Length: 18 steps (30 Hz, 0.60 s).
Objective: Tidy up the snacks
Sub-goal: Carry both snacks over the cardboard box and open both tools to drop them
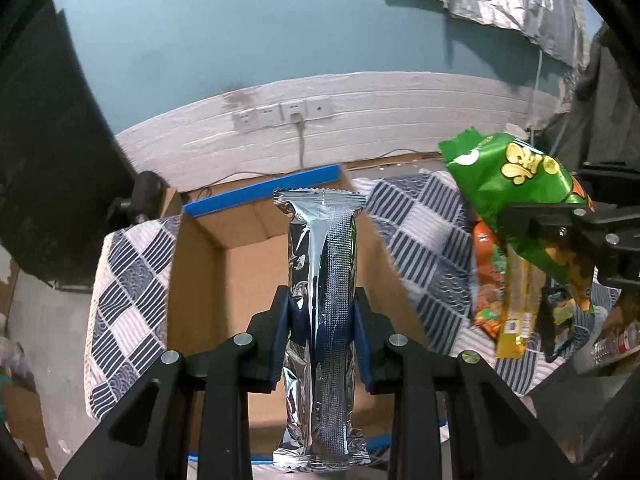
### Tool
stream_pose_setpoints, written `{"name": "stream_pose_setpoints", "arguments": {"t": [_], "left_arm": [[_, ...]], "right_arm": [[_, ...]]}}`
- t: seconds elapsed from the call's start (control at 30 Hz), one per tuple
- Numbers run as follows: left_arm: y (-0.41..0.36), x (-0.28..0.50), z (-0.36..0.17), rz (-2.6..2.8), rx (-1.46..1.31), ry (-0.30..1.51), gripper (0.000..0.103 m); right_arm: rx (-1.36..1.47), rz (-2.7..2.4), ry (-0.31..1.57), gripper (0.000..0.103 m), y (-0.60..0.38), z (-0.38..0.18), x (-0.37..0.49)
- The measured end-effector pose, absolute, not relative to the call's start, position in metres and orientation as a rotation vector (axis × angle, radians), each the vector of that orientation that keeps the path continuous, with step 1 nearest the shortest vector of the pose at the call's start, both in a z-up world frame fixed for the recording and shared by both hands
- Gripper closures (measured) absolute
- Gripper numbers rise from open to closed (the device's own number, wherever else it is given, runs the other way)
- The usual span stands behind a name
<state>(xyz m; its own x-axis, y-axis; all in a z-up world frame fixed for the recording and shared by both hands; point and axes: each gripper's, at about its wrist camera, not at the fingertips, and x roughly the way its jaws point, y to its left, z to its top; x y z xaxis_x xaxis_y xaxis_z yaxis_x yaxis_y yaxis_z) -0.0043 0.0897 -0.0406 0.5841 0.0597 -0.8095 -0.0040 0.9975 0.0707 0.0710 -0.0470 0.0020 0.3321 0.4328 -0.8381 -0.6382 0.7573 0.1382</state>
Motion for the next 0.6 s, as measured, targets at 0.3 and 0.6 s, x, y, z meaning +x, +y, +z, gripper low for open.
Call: {"name": "stream_pose_setpoints", "arguments": {"t": [0.3,0.6], "left_arm": [[0.137,-0.007,-0.066,0.099,0.004,0.983,0.074],[0.159,-0.003,-0.083,0.133,-0.026,1.010,0.074]], "right_arm": [[-0.260,0.765,1.075,0.069,0.010,-0.025,0.076],[-0.260,0.793,1.150,0.069,0.046,-0.048,0.080]]}}
